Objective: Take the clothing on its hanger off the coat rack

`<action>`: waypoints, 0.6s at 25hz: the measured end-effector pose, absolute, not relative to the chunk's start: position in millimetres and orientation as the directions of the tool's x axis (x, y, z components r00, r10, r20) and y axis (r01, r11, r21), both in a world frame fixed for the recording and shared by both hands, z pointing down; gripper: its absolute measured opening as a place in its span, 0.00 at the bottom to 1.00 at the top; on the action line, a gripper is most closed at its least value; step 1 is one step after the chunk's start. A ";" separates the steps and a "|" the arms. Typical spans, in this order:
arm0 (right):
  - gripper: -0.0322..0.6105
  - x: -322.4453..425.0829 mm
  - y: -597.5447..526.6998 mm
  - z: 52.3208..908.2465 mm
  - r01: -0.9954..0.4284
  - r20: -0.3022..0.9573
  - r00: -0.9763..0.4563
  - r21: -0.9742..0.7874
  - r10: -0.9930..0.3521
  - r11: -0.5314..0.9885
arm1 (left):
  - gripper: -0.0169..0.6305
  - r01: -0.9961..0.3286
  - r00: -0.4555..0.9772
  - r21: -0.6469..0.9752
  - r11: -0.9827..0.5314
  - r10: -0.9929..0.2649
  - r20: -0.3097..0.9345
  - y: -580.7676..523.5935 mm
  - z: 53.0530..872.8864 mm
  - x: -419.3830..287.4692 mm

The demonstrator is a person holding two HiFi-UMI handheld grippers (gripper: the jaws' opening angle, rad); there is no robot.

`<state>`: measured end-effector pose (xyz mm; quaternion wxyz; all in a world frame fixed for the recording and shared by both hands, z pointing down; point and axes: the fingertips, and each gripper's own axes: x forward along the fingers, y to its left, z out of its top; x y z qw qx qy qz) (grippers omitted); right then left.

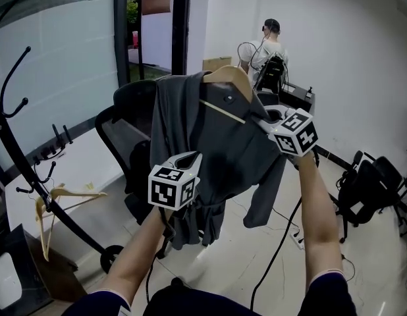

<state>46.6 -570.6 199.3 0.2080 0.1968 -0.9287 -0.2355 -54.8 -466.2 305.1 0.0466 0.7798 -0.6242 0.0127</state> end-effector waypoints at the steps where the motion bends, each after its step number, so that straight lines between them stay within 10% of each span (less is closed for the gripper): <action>1: 0.09 37.4 -577.7 198.6 -0.268 0.291 -0.838 0.517 -0.462 0.813 | 0.05 -0.975 0.217 0.058 -0.213 -0.973 0.081 -472.0 306.1 -63.9; 15: 0.09 -85.9 -642.4 260.5 -0.137 0.350 -0.879 0.466 -0.324 0.874 | 0.05 -0.992 0.102 0.090 -0.089 -0.981 0.163 -525.8 347.8 -172.4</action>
